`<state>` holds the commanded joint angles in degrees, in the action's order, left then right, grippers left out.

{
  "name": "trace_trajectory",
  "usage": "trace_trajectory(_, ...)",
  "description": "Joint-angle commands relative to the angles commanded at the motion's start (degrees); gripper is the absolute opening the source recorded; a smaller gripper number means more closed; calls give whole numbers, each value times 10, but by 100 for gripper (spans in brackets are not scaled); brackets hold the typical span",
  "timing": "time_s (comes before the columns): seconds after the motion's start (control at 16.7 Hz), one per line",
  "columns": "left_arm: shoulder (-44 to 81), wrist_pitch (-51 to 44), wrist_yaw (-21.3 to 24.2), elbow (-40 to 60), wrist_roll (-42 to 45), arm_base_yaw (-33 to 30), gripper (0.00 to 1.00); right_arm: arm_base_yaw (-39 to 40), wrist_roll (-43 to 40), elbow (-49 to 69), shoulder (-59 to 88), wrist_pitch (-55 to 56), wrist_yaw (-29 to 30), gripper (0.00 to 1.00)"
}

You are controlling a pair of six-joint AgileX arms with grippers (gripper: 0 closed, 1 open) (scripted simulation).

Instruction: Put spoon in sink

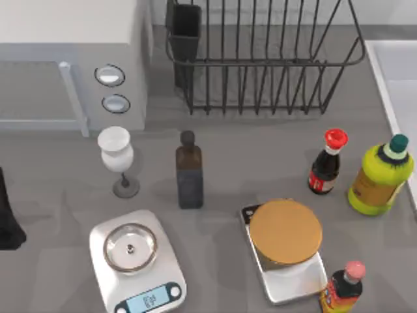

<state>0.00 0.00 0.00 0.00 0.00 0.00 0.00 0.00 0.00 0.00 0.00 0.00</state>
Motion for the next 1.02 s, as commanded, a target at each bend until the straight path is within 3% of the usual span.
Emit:
trace_trajectory(0.18,0,0,0,0,0,0,100,-4,-6,6,7,-7,0,100)
trace_trajectory(0.42,0,0,0,0,0,0,100,-44,-73,73,93,-84,0,100)
trace_trajectory(1.02,0,0,0,0,0,0,100,-220,-364,355,572,-442,-2,100)
